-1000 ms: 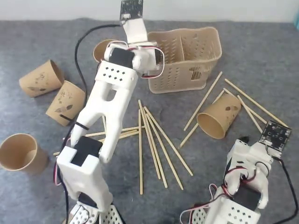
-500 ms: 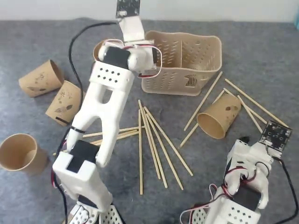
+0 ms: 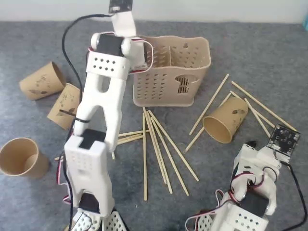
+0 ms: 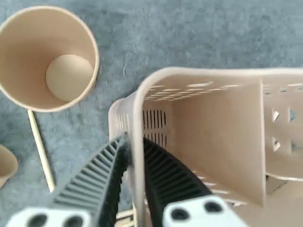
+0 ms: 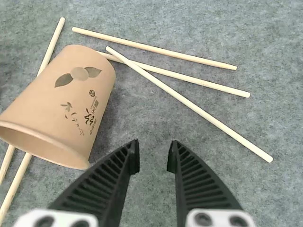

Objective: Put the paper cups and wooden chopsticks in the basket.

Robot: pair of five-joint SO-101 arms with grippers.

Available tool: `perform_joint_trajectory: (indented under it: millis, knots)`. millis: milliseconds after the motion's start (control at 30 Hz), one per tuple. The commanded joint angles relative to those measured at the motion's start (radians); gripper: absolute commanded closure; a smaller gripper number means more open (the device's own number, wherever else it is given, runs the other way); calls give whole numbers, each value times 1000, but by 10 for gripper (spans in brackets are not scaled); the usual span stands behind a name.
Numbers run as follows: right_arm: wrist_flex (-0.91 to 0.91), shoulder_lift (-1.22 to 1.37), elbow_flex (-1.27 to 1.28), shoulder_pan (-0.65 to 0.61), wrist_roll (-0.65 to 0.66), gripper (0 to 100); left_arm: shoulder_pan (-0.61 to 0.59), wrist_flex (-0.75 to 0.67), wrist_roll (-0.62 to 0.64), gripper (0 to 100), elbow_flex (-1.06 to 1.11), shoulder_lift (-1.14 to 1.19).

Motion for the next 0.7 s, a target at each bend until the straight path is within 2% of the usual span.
perform_joint_trajectory:
  millis: [0,233,467,667]
  knots:
    - [-21,-13,-3,7,-5,887,-8,57,-6,988,-147,28]
    - [-21,-13,-3,7,-5,887,-8,89,-5,976,-232,92]
    - [-21,-13,-3,7,-5,887,-9,92,-5,738,-226,25]
    - [-21,-13,-3,7,9,887,-8,92,-9,706,-226,-41]
